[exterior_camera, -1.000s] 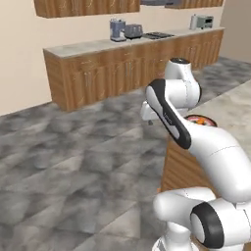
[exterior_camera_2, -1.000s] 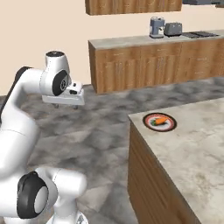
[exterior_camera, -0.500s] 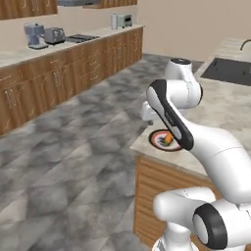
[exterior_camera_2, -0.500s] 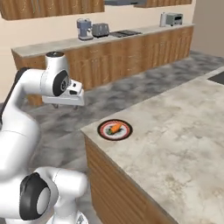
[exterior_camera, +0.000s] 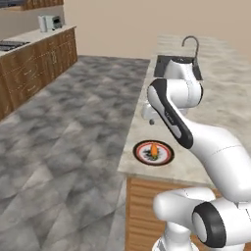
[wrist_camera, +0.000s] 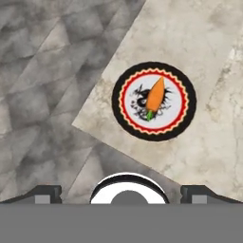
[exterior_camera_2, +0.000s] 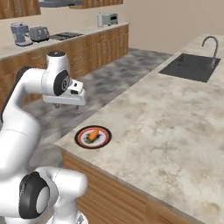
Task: Pick the carrot from the counter and place it in the microwave.
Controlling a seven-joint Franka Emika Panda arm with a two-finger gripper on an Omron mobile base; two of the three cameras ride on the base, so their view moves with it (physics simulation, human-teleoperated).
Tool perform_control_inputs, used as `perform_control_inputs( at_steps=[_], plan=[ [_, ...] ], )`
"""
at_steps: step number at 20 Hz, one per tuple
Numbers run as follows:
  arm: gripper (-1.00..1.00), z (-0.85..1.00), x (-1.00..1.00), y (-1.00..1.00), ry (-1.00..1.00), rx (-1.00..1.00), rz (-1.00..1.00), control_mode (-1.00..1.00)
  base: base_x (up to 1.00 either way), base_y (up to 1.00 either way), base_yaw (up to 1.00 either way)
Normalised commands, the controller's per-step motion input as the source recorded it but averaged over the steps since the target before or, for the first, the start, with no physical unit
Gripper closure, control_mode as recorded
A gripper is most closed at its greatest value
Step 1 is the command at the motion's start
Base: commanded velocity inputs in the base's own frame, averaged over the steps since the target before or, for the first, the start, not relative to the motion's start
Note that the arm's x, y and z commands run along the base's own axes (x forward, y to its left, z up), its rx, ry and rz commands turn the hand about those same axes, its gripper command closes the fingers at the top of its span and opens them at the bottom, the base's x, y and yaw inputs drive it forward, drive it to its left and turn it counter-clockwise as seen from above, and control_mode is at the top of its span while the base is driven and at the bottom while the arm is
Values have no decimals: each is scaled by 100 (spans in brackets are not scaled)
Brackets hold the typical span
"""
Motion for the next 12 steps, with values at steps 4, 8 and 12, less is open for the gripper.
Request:
perform_control_inputs(
  at_steps=[4, 8, 12],
  plan=[
    [-100, 0, 0, 0, 0, 0, 0, 100, 41, 40, -55],
    [-100, 0, 0, 0, 0, 0, 0, 100, 56, 42, -49],
    [-100, 0, 0, 0, 0, 0, 0, 100, 39, 10, -18]
  ],
)
